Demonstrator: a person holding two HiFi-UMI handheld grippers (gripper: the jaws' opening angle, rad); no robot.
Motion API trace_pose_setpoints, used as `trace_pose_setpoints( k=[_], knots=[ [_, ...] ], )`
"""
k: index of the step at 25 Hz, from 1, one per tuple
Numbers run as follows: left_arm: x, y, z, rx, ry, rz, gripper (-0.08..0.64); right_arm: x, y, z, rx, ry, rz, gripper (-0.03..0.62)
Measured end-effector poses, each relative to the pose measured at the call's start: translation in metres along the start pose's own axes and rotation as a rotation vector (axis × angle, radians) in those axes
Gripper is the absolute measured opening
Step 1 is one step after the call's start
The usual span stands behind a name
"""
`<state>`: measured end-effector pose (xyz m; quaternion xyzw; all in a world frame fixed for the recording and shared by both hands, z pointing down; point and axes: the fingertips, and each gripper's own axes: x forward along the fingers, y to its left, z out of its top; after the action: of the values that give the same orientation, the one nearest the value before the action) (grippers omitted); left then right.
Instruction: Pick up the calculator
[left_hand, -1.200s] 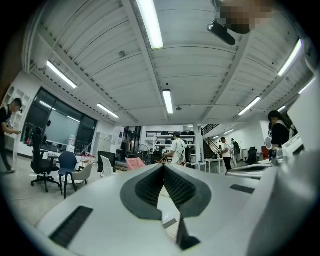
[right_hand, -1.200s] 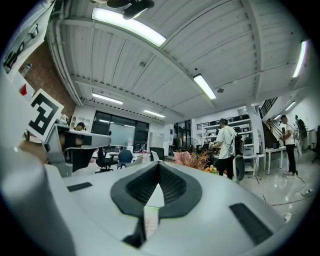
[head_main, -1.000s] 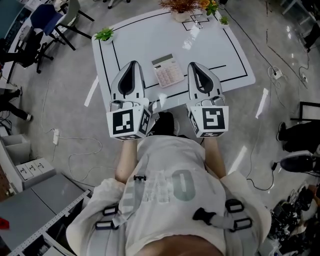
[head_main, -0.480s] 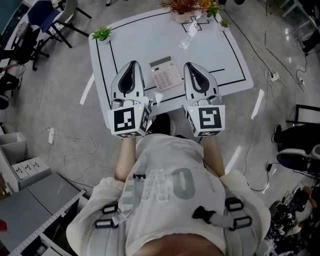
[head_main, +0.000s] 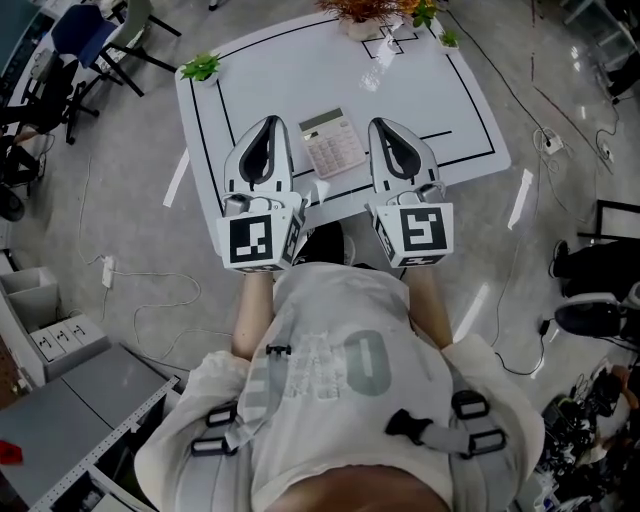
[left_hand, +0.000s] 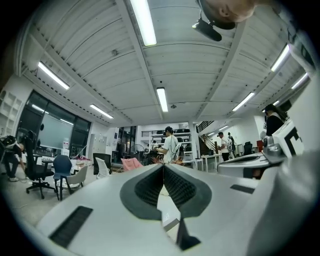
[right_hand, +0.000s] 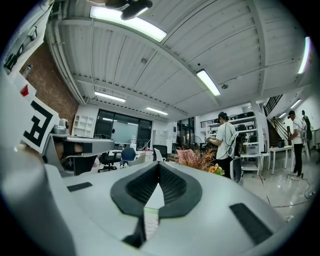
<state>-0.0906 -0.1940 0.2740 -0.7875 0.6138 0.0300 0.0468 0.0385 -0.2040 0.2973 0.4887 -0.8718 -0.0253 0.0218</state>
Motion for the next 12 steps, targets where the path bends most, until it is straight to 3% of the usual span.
trace_pose_setpoints(
  k=[5, 7, 12],
  knots=[
    [-0.001, -0.009, -0.001, -0.064, 0.005, -0.092, 0.050, -0.001, 0.003, -0.003, 0.011, 0.011, 0.011, 0.006],
    [0.001, -0.012, 0.001, -0.055, -0.001, -0.122, 0.283, -0.001, 0.005, -0.004, 0.012, 0.013, 0.016, 0.006],
    [0.001, -0.010, 0.005, -0.068, -0.025, -0.123, 0.402, -0.003, 0.007, -0.007, 0.019, 0.016, 0.024, 0.006]
  ],
)
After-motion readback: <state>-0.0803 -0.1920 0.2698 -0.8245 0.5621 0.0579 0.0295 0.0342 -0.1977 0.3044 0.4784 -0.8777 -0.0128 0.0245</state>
